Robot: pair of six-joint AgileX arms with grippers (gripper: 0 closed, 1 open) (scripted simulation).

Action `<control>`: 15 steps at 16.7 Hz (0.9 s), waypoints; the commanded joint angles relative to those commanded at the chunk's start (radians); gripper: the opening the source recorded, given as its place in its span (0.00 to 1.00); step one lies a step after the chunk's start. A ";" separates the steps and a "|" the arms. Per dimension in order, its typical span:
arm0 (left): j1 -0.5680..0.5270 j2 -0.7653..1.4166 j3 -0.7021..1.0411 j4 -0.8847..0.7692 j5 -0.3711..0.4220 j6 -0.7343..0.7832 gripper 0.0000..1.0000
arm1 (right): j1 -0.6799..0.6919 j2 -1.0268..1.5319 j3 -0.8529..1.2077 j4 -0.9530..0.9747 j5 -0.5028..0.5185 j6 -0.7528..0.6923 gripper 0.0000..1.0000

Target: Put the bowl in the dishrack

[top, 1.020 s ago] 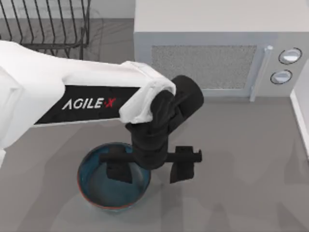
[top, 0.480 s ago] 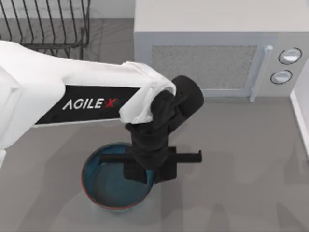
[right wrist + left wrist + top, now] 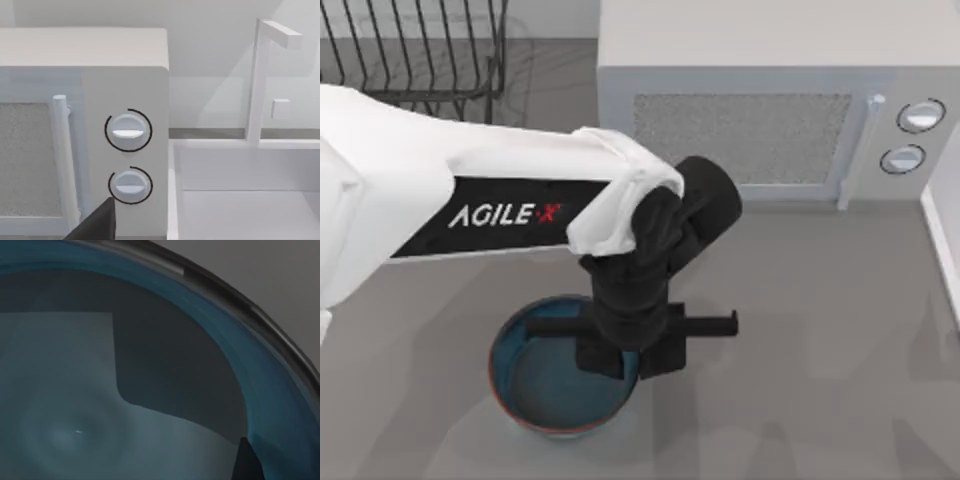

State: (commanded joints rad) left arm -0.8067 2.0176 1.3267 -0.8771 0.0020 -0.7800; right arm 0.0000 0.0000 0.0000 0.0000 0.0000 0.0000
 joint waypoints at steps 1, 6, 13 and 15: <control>0.000 0.000 0.002 -0.002 0.000 0.000 0.00 | 0.000 0.000 0.000 0.000 0.000 0.000 1.00; -0.010 0.005 0.167 -0.168 0.000 -0.006 0.00 | 0.000 0.000 0.000 0.000 0.000 0.000 1.00; -0.012 -0.016 0.598 -0.644 -0.001 -0.012 0.00 | 0.000 0.000 0.000 0.000 0.000 0.000 1.00; -0.010 -0.030 0.689 -0.735 0.000 -0.011 0.00 | 0.000 0.000 0.000 0.000 0.000 0.000 1.00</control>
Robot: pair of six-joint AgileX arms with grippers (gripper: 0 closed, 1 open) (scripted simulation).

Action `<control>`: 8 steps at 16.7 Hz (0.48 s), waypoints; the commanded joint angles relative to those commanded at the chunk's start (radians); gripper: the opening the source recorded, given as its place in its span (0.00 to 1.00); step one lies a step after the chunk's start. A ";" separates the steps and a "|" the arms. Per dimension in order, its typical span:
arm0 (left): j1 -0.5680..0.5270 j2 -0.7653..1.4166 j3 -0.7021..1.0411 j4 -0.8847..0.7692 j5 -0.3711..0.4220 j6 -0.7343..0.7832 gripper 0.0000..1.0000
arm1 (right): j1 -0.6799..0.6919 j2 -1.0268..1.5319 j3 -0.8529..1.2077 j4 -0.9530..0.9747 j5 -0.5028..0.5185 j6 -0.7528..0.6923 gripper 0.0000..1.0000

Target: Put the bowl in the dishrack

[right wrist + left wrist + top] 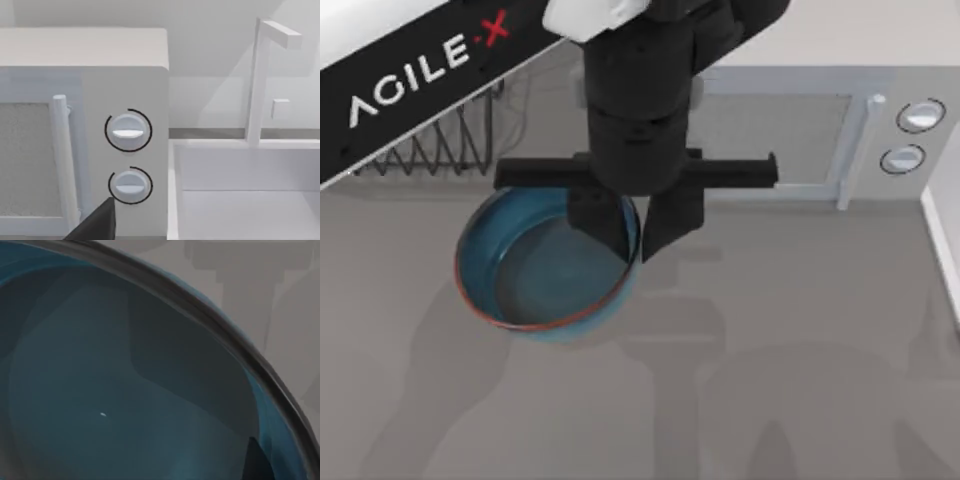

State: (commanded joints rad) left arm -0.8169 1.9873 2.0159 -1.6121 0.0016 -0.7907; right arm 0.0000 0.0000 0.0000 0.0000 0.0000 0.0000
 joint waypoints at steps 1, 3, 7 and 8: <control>0.001 -0.007 0.030 -0.029 0.000 0.001 0.00 | 0.000 0.000 0.000 0.000 0.000 0.000 1.00; 0.003 -0.015 0.058 -0.057 0.000 0.003 0.00 | 0.000 0.000 0.000 0.000 0.000 0.000 1.00; 0.003 -0.012 0.056 -0.055 0.000 0.004 0.00 | 0.000 0.000 0.000 0.000 0.000 0.000 1.00; 0.005 -0.013 0.055 -0.054 0.000 0.005 0.00 | 0.000 0.000 0.000 0.000 0.000 0.000 1.00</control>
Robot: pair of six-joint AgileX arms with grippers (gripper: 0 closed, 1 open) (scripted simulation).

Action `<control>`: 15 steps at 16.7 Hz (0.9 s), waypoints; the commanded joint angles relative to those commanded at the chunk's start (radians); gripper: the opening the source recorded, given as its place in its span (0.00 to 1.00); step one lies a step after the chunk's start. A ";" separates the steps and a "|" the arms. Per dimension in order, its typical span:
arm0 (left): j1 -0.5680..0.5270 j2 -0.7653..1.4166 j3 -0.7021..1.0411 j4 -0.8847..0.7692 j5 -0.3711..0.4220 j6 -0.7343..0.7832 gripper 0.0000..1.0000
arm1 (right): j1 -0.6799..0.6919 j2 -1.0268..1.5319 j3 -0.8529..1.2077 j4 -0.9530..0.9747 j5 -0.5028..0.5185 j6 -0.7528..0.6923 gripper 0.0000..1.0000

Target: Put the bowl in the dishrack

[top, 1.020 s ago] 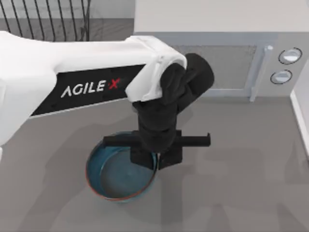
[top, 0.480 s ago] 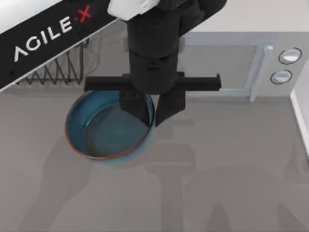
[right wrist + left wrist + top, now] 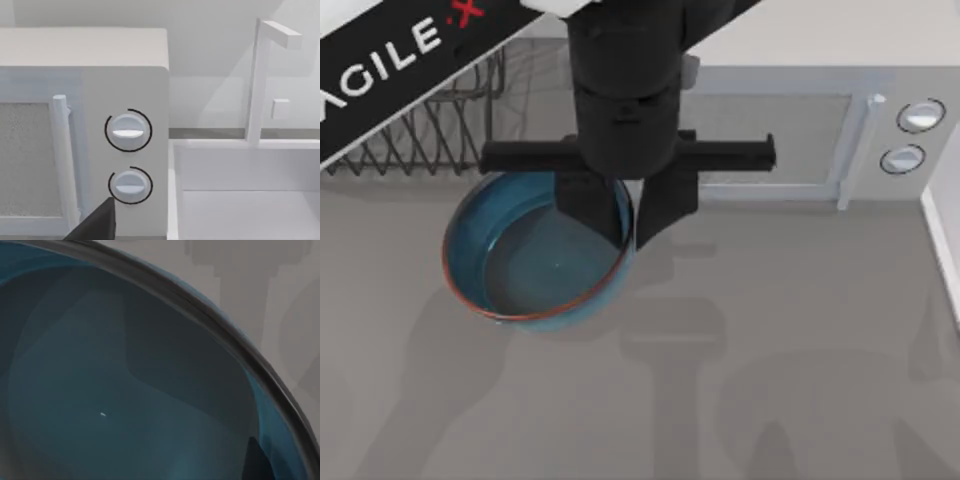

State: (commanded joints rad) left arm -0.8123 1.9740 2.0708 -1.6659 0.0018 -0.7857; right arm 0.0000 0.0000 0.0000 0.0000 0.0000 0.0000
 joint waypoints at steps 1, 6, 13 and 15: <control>0.011 -0.009 -0.006 0.011 0.004 0.011 0.00 | 0.000 0.000 0.000 0.000 0.000 0.000 1.00; 0.216 -0.178 -0.157 0.221 0.052 0.189 0.00 | 0.000 0.000 0.000 0.000 0.000 0.000 1.00; 0.671 -0.581 -0.575 0.856 0.142 0.569 0.00 | 0.000 0.000 0.000 0.000 0.000 0.000 1.00; 0.790 -0.719 -0.709 1.047 0.162 0.665 0.00 | 0.000 0.000 0.000 0.000 0.000 0.000 1.00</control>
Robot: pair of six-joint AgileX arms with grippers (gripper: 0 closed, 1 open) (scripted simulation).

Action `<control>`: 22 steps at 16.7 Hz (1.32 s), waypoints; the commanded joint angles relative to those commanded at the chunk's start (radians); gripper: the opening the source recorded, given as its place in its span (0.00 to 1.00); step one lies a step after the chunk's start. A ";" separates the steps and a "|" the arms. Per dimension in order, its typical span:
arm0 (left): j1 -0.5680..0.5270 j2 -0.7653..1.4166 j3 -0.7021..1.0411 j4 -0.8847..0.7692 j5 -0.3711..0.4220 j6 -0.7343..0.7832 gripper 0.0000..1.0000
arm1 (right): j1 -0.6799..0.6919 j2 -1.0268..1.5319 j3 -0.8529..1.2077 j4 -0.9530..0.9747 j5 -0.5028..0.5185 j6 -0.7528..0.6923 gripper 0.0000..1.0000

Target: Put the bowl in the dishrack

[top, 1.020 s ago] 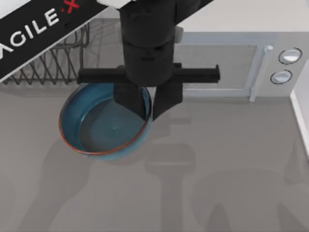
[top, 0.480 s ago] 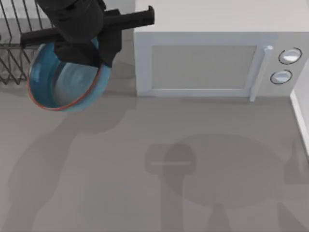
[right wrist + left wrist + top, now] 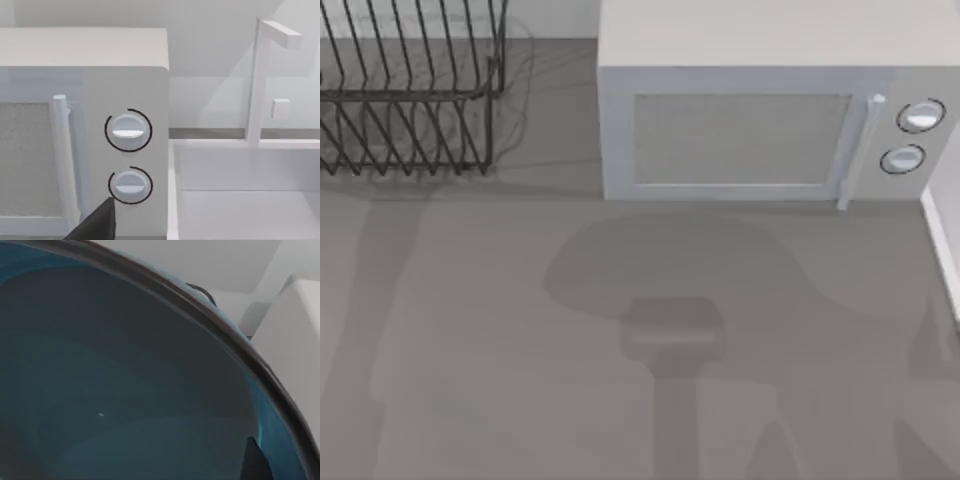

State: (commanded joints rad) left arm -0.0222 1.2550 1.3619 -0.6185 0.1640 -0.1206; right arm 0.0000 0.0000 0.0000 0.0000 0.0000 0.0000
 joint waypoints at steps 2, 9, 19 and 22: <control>0.087 -0.135 -0.108 0.158 0.016 0.069 0.00 | 0.000 0.000 0.000 0.000 0.000 0.000 1.00; 0.203 -0.365 -0.248 0.393 0.043 0.133 0.00 | 0.000 0.000 0.000 0.000 0.000 0.000 1.00; 0.196 -0.202 -0.259 0.553 0.014 0.135 0.00 | 0.000 0.000 0.000 0.000 0.000 0.000 1.00; 0.181 -0.022 -0.283 0.763 -0.007 0.136 0.00 | 0.000 0.000 0.000 0.000 0.000 0.000 1.00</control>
State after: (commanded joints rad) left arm 0.1587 1.2326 1.0786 0.1440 0.1570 0.0157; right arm 0.0000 0.0000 0.0000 0.0000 0.0000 0.0000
